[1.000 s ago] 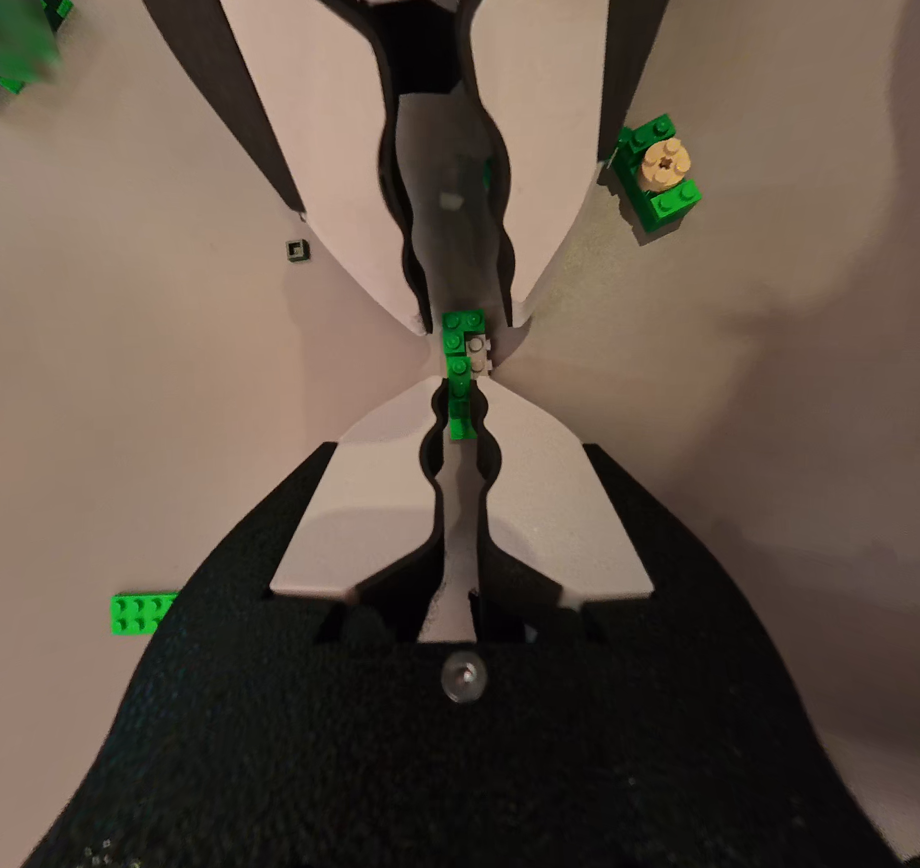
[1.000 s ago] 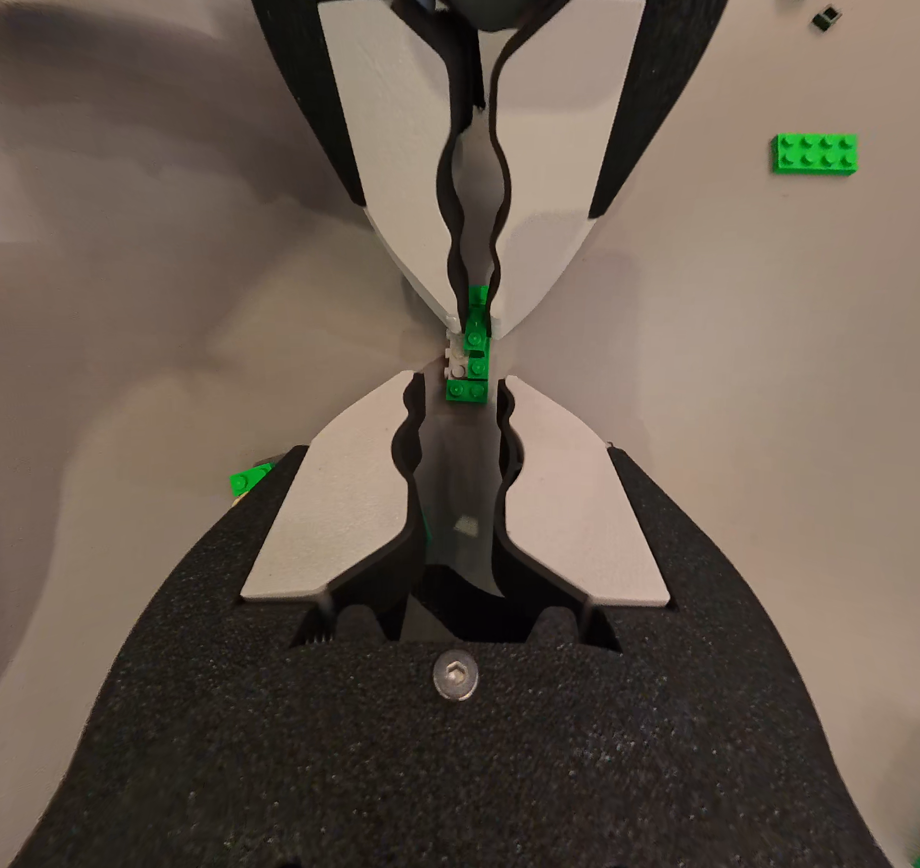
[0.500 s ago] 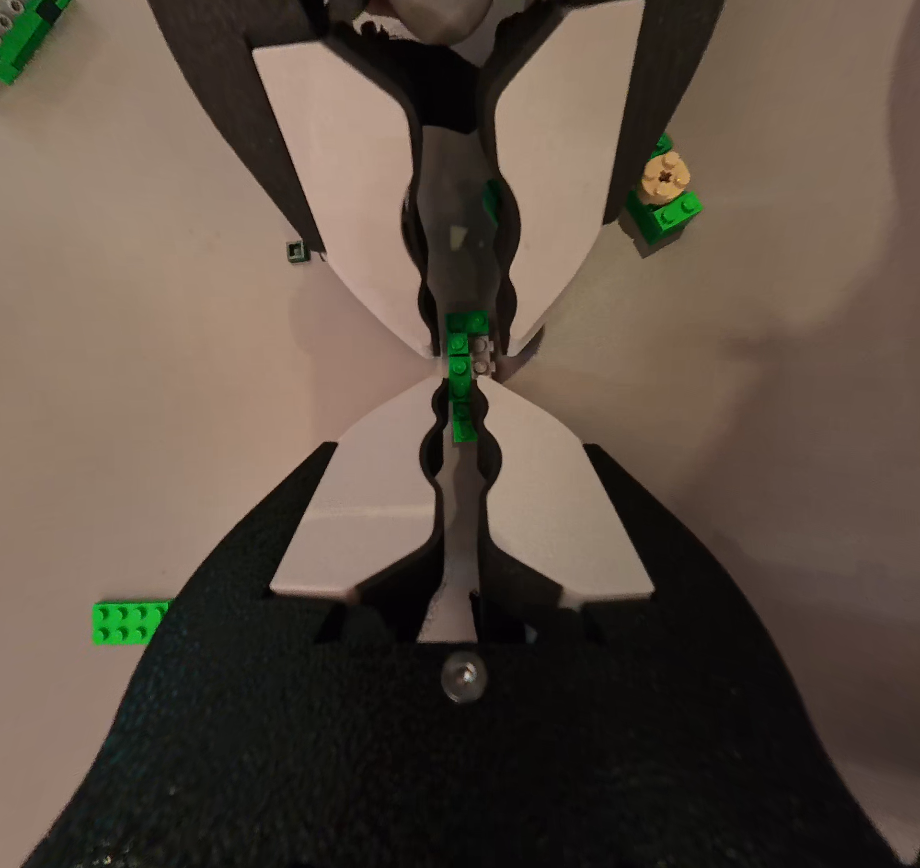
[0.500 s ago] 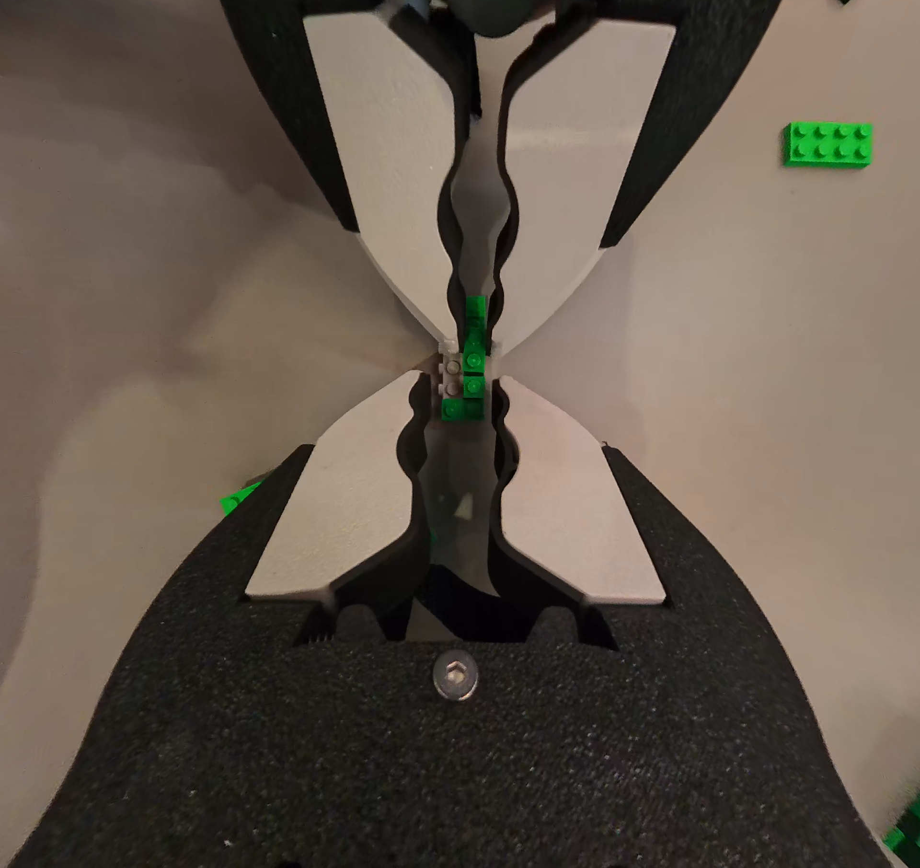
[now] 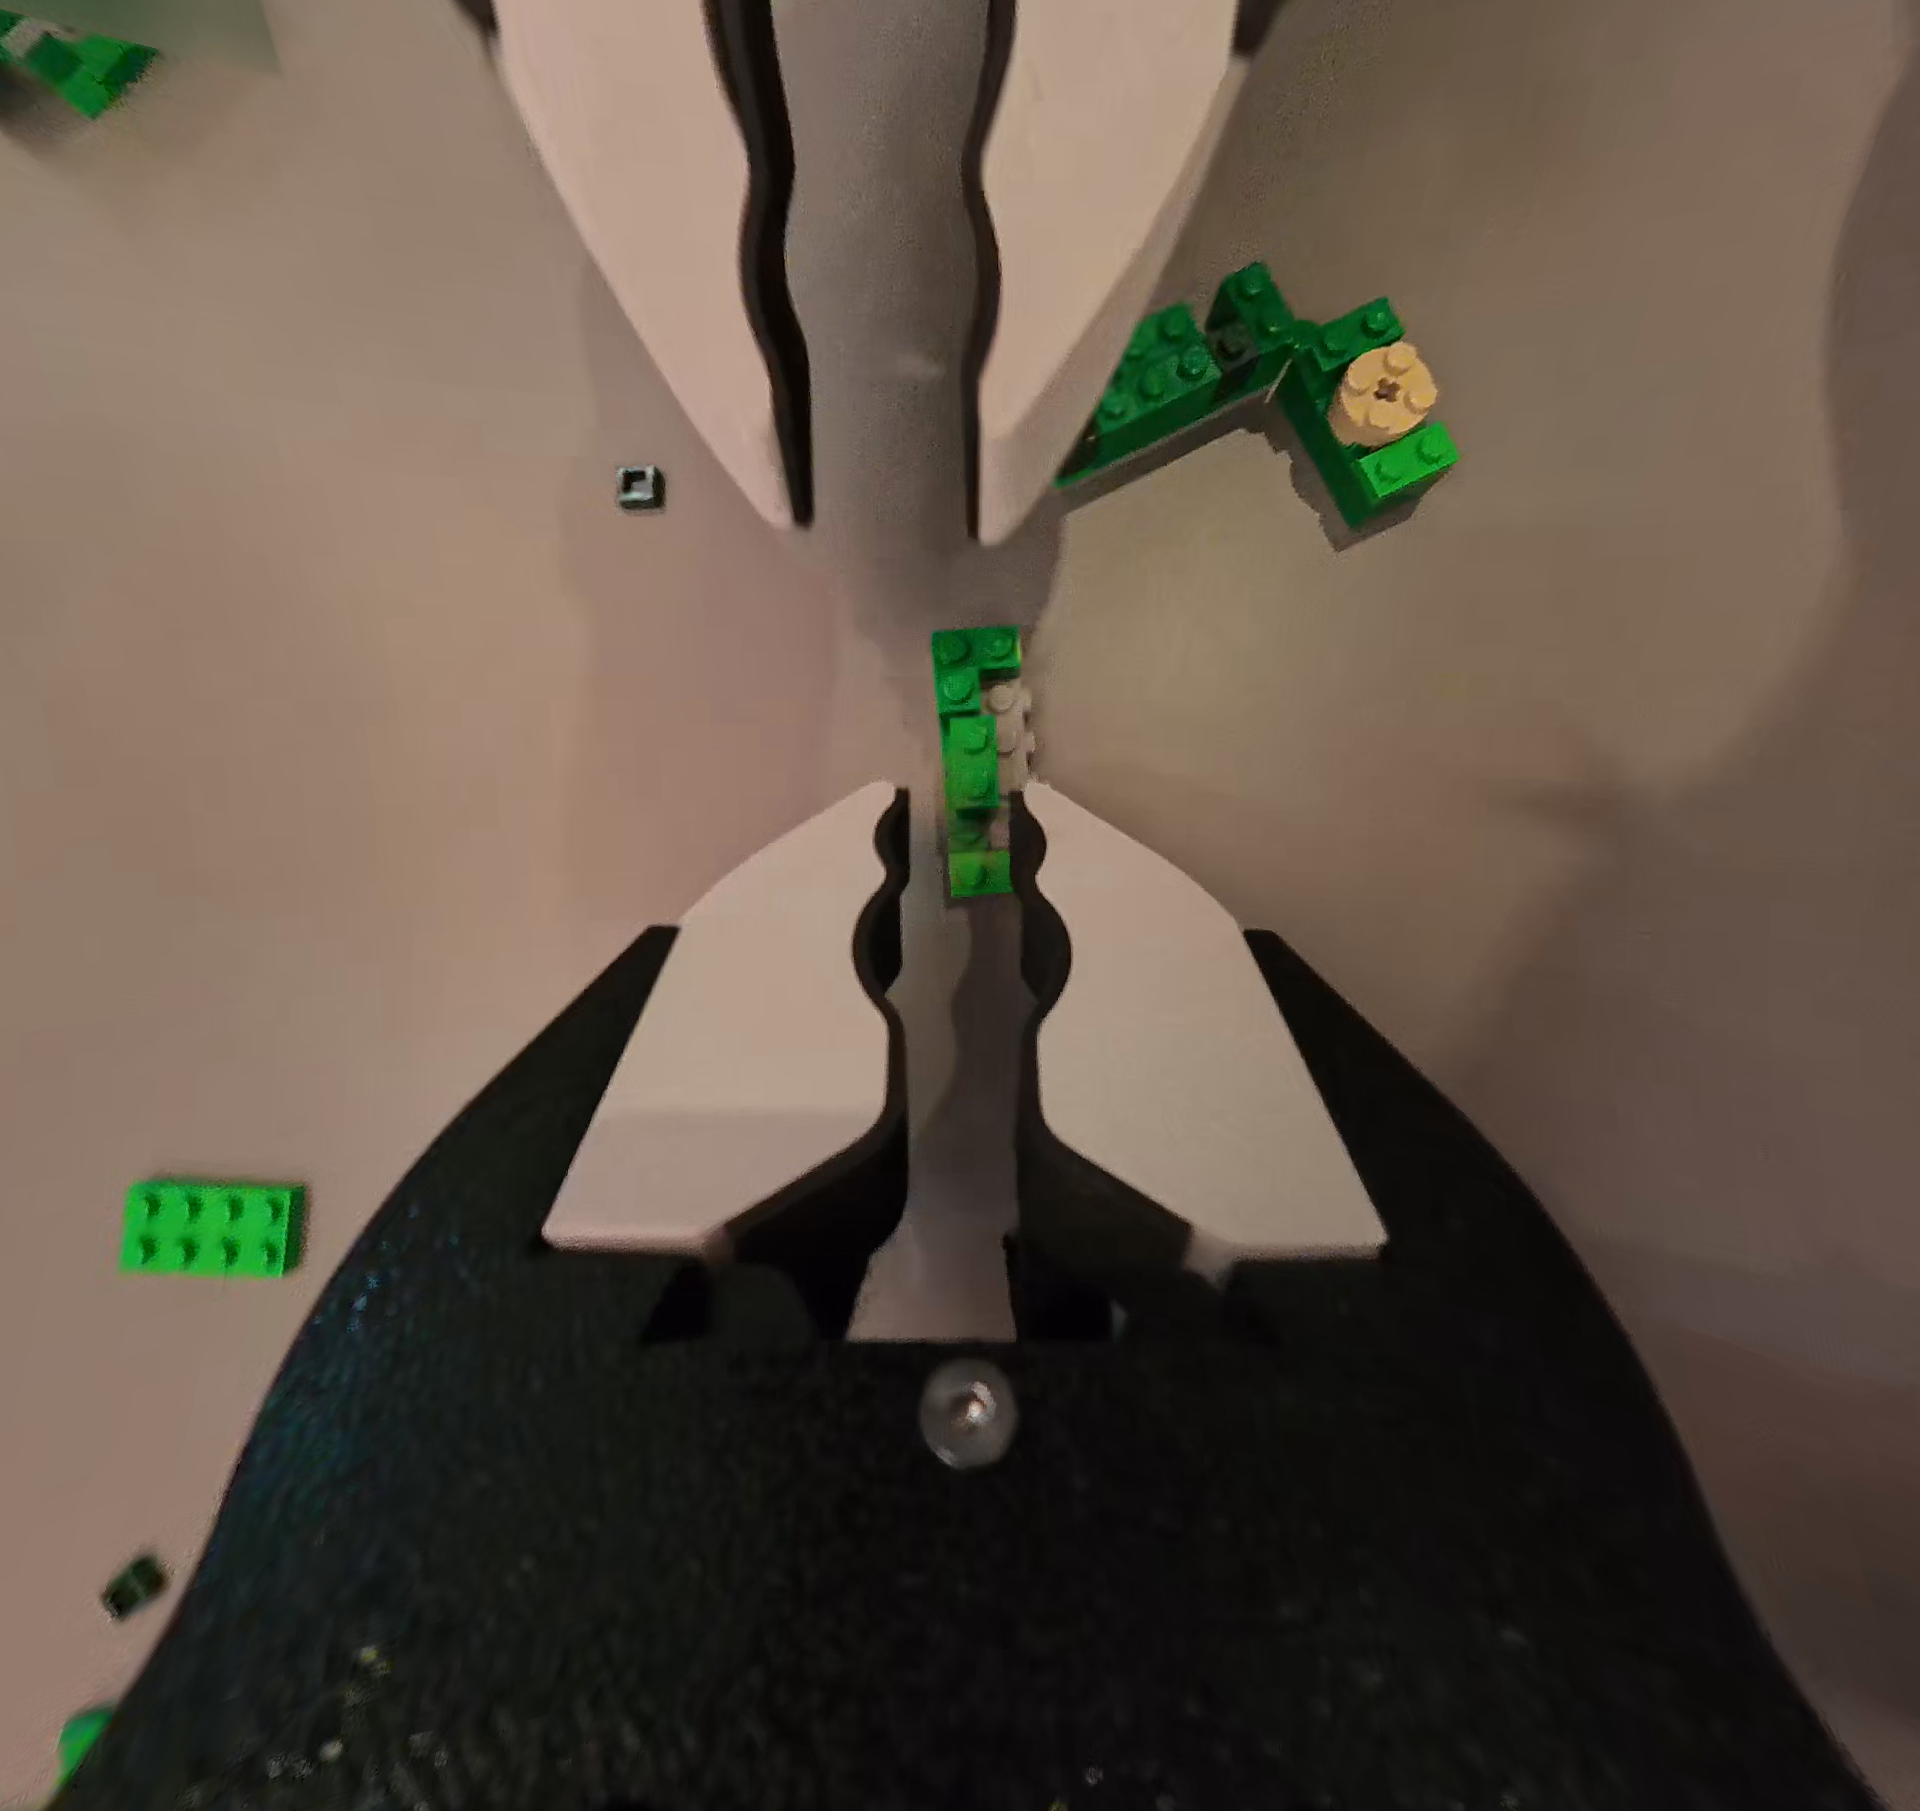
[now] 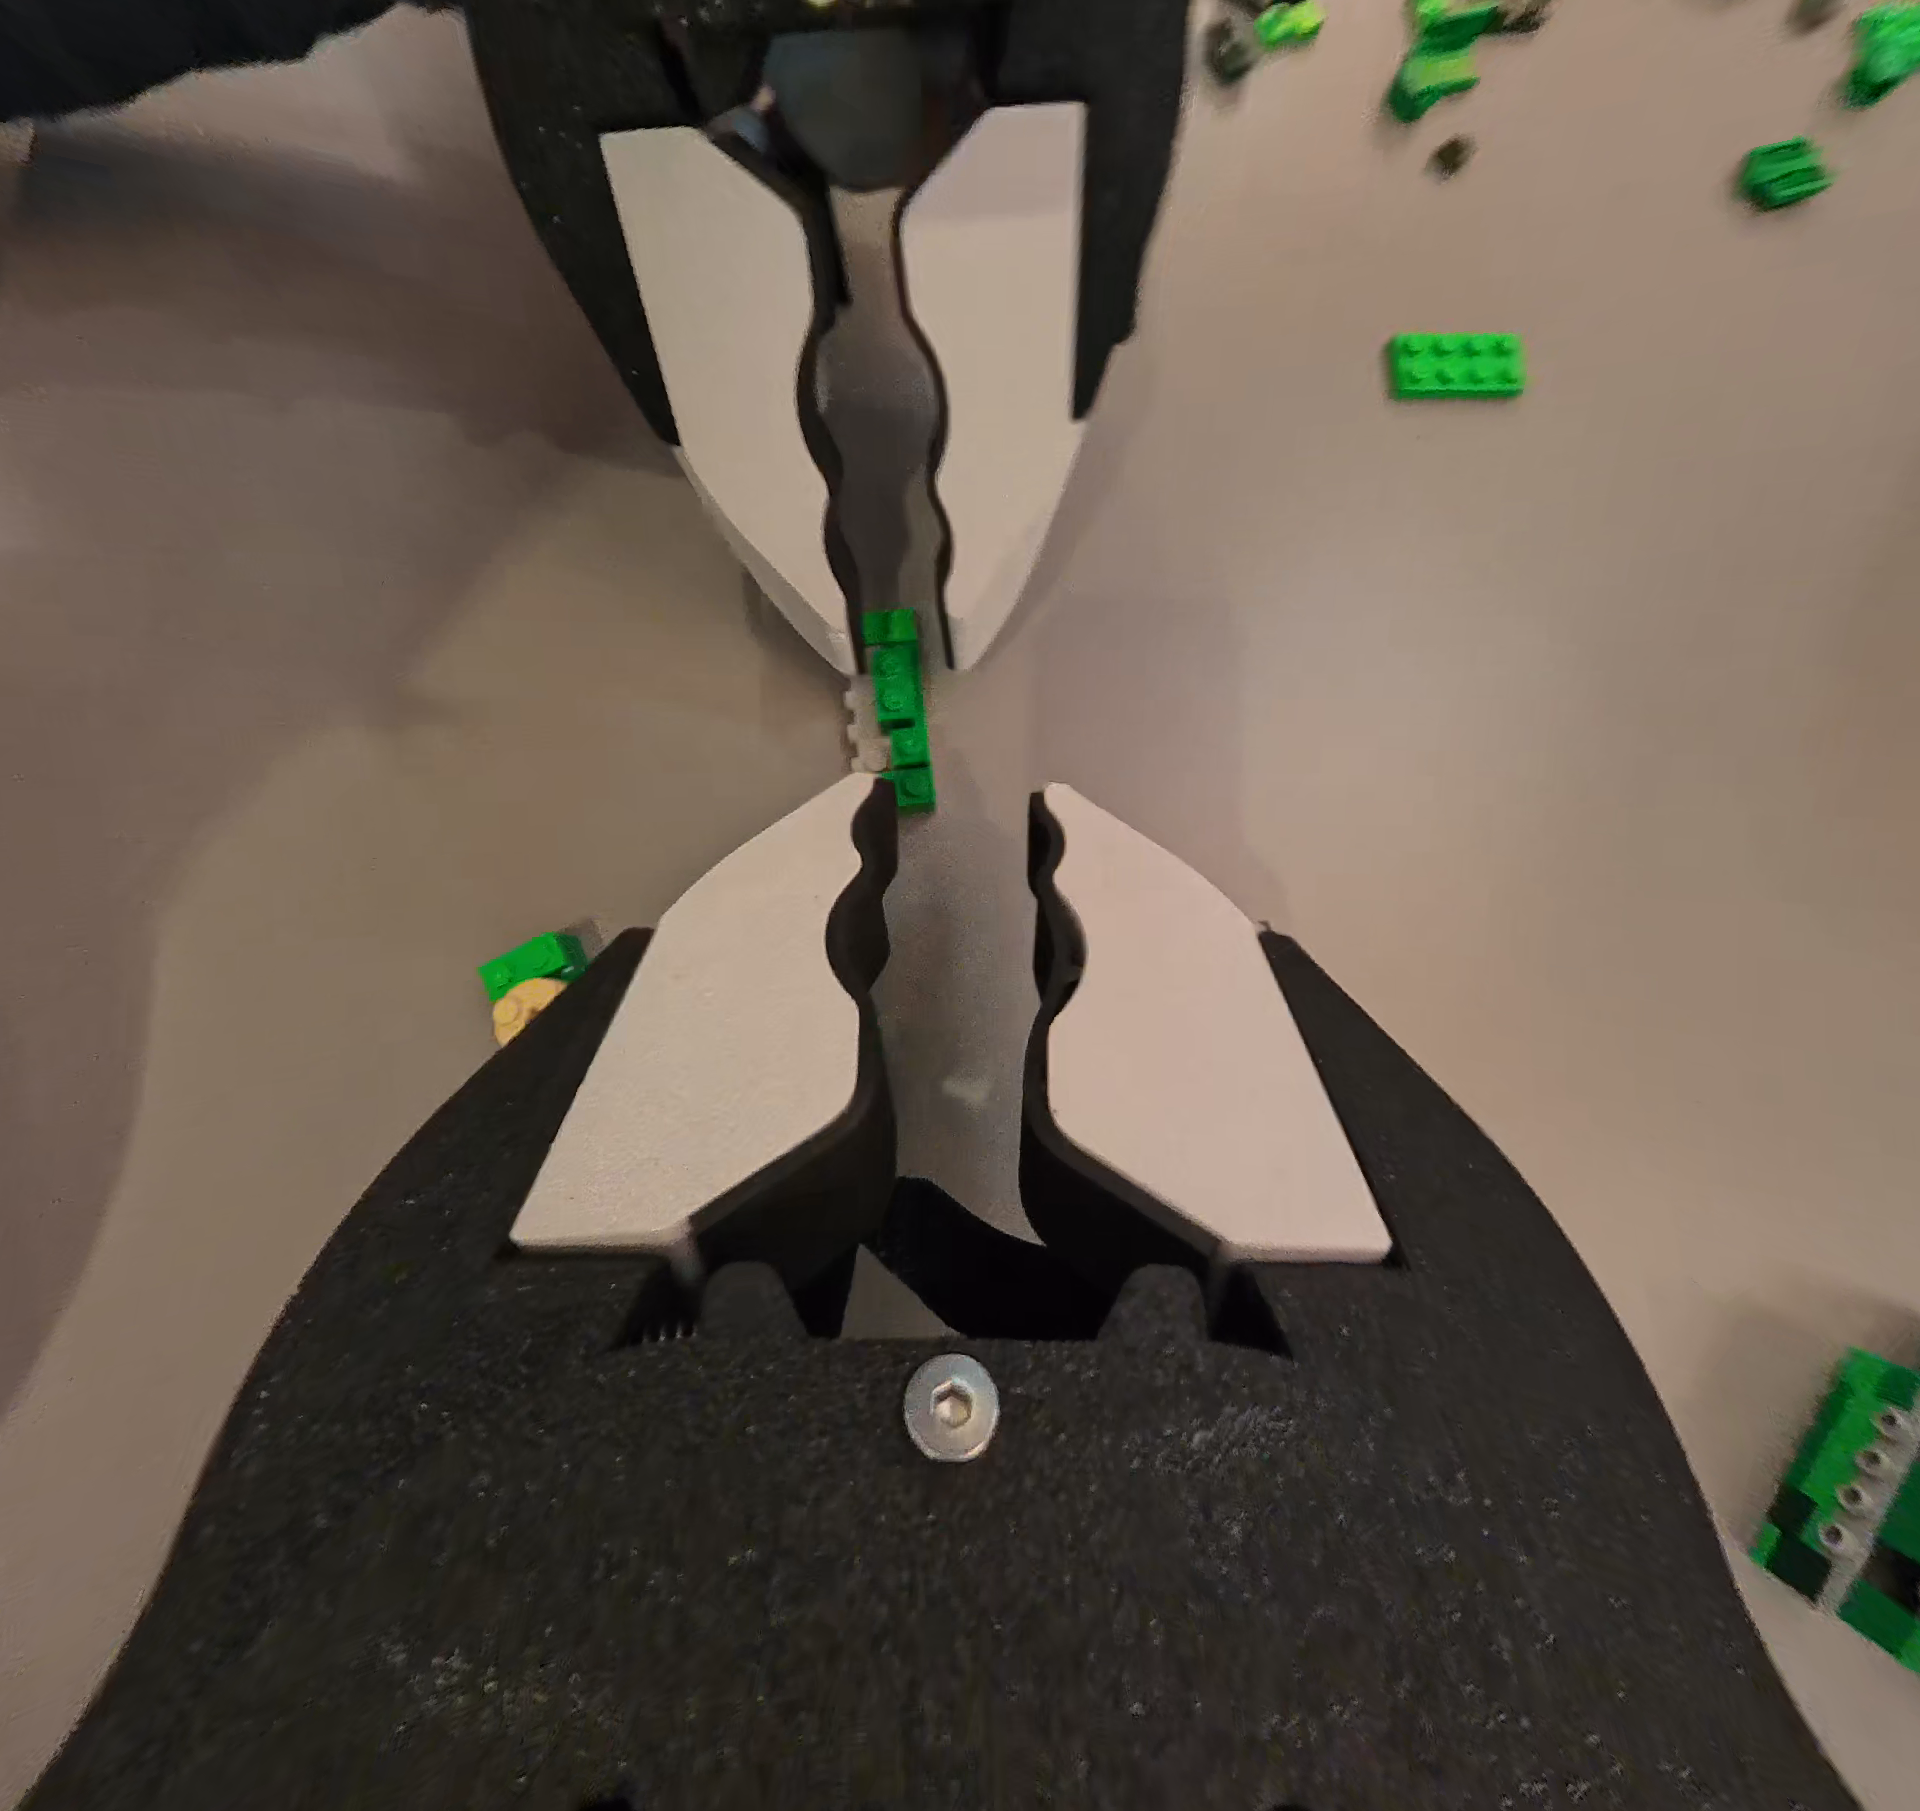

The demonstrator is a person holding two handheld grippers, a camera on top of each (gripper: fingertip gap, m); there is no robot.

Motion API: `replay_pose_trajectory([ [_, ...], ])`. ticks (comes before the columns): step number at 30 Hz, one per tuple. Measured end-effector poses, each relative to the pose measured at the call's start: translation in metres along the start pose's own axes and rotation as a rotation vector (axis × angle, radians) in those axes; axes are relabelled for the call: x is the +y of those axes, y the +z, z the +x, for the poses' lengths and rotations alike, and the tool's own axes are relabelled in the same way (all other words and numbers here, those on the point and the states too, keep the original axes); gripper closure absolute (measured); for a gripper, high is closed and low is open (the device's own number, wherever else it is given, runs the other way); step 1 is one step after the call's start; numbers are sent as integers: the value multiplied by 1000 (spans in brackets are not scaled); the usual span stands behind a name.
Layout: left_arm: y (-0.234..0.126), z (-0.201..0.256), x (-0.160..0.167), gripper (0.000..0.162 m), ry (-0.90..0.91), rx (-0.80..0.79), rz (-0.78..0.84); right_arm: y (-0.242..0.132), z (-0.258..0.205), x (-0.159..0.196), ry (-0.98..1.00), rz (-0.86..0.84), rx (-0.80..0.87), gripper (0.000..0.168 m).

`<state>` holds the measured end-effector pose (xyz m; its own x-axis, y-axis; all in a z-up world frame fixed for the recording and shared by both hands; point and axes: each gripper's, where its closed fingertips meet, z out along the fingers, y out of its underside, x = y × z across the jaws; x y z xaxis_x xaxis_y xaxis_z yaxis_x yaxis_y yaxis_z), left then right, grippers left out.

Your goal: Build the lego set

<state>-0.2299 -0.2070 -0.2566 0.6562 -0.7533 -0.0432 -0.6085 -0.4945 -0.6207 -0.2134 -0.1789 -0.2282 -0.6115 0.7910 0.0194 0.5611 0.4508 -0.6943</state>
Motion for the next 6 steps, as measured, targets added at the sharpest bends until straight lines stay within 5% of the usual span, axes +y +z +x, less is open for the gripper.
replay_pose_trajectory([
  [1, -5, -1, 1, 143, -24, -23, 7, -5, 4, -2, 3, 47, 32, 145],
  [6, -57, -22, 3, 144, -322, -326, -9, -29, 33, 0, 55, 306, 263, 145],
])
